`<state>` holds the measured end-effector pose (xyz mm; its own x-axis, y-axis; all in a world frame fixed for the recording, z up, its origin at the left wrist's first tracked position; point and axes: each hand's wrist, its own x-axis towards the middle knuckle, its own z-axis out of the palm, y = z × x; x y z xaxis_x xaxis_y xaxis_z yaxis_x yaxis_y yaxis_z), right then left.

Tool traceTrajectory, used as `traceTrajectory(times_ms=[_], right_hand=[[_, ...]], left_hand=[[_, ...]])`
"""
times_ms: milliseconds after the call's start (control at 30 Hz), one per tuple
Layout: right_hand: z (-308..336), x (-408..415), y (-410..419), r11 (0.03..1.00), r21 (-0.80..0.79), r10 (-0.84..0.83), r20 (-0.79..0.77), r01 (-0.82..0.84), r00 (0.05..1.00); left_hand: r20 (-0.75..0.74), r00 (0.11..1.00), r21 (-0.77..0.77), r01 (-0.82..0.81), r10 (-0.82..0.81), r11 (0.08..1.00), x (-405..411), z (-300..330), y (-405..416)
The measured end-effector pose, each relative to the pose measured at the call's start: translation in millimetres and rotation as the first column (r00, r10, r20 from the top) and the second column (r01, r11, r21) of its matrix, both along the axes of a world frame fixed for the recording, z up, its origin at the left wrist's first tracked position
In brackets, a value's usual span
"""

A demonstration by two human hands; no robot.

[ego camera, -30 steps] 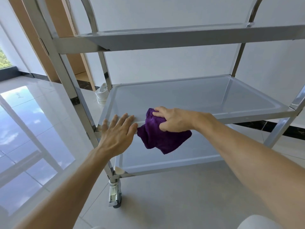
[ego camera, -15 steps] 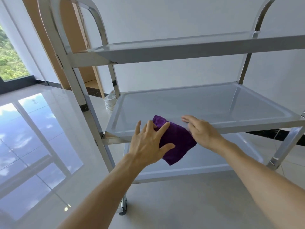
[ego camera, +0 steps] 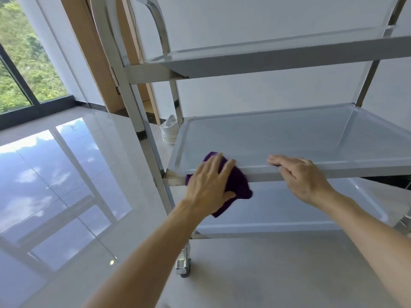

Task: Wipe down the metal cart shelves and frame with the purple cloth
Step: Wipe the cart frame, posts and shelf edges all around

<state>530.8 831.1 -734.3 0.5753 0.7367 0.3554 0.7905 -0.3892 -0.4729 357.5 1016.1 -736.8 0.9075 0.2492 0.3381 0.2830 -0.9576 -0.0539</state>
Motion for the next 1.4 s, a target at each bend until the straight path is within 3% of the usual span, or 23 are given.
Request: traceTrajectory(times_ms=[133,300,600,700,900,1200,1400], right_hand=[[-0.6,-4.7,0.6,1.0,0.003,-0.024,0.039,0.024,0.999],[-6.9,-12.2,8.2,1.0,0.007,-0.03,0.117,0.029,0.993],[-17.1,-10.5,15.3,1.0,0.002,-0.018,0.261,0.018,0.965],[-29.6,-5.8,16.1,1.0,0.008,-0.014,0.419,0.011,0.908],[-51.9,-0.3,31.8,0.98,0.2,-0.141,0.612,0.019,0.778],[-65.1,8.8,52.5,0.911,0.408,-0.342,0.672,0.057,0.656],[-65.8,3.9,51.7,0.905,0.418,-0.361,0.648,0.082,0.67]], left_hand=[[-0.075,0.977,0.03,-0.195,0.197,0.98,-44.8,0.4,44.3],[-0.045,0.965,-0.008,-0.259,0.259,0.966,-46.4,2.5,54.8],[0.019,0.992,-0.038,-0.122,0.123,0.992,2.3,-1.8,18.4],[0.081,0.989,-0.009,-0.121,0.121,0.993,4.6,-10.0,22.9],[0.238,0.966,0.019,-0.106,0.099,0.994,6.2,-22.0,30.3],[0.428,0.903,0.097,-0.074,0.025,0.993,15.5,-37.4,41.5],[0.46,0.888,0.129,-0.07,0.003,0.989,9.2,-38.1,39.9]])
